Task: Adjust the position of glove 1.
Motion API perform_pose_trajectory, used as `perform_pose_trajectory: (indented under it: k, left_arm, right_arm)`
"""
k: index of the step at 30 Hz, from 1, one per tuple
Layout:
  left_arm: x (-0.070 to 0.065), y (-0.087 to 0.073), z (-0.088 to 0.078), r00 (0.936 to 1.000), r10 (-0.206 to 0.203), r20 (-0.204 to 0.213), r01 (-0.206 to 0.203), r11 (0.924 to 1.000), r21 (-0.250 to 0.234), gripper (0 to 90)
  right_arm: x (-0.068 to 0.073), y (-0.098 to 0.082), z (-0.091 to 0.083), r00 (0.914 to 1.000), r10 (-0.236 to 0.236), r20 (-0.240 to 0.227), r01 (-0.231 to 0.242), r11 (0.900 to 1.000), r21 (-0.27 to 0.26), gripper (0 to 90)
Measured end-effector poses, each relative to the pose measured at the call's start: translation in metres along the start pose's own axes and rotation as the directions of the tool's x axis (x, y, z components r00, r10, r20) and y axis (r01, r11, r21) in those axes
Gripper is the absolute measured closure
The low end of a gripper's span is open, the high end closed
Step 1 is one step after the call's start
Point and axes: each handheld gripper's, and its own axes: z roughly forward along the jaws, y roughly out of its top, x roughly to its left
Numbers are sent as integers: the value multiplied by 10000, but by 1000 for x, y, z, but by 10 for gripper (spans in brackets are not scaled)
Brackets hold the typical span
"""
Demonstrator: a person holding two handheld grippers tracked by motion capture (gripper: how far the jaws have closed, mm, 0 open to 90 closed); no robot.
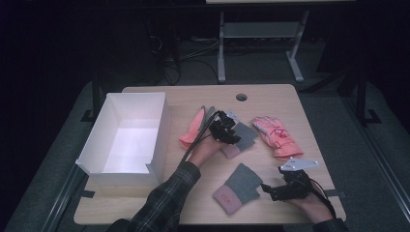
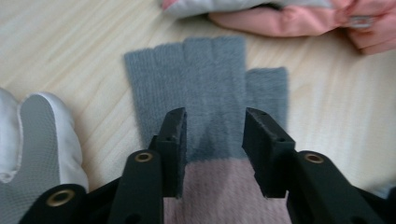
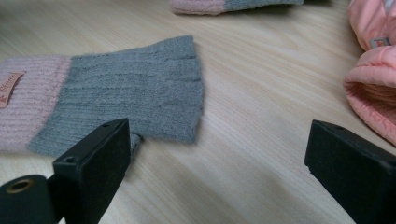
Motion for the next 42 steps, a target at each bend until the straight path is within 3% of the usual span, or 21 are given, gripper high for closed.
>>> perform_pose_trajectory:
  k: [3, 8, 16, 22, 25, 28, 33, 42]
  left_arm:
    - [2, -3, 8, 10000, -54, 71, 52, 9997, 254, 577]
    - [-1, -5, 14, 9997, 213, -94, -209, 9990, 402, 612]
    - [-5, -4, 14, 9994, 295, -158, -287, 9983, 499, 819]
    - [-2, -4, 12, 9999, -56, 89, 51, 9989, 469, 852]
    - [1, -4, 7, 9980, -446, 443, 433, 9986, 296, 853]
    - [2, -4, 0, 9974, -405, 593, 393, 9990, 221, 853]
    - [-3, -7, -17, 9943, -663, 839, 683, 9974, -220, 853]
    - [-13, -26, -49, 9899, -588, 1287, 625, 9977, -253, 853]
  right_arm:
    - [0, 0, 0, 10000, 4, -3, -4, 10000, -25, 66]
    - [-1, 0, 1, 10000, 4, -6, -4, 10000, -12, 67]
    - [1, 0, 2, 10000, 16, 15, -16, 10000, 7, 66]
    - [0, 0, 1, 10000, 11, 16, -11, 10000, 10, 67]
    - [-1, 0, 1, 10000, 40, 15, -40, 10000, -21, 67]
    - [-2, -1, 1, 10000, 34, 25, -34, 10000, 0, 67]
    - [-1, -1, 0, 10000, 41, 24, -41, 10000, -9, 67]
    - [-1, -1, 1, 10000, 41, 41, -41, 10000, 29, 66]
